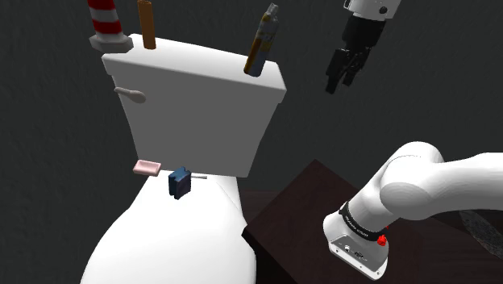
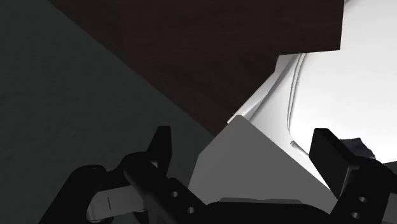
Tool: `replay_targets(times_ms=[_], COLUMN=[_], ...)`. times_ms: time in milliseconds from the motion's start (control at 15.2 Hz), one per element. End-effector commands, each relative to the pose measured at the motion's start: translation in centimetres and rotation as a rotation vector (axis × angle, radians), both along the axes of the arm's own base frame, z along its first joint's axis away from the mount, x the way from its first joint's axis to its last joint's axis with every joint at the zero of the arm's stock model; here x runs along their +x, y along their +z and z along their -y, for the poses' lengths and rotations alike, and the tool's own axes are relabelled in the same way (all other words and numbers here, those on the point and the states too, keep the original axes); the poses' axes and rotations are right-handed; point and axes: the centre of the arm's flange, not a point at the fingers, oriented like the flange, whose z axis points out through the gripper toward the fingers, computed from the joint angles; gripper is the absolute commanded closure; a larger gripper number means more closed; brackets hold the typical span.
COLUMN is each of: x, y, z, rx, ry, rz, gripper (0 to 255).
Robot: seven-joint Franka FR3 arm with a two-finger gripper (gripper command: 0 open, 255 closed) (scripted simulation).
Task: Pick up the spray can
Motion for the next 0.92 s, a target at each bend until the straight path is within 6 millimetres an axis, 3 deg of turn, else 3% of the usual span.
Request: replay_targets(times_ms=[0, 858], x=[0.0, 11.5], y=[0.0, 7.0], z=[0.0, -1.6], rx=[0.000, 0.145], ry=[0.000, -0.178], rz=[0.000, 0.226], gripper=[0, 0])
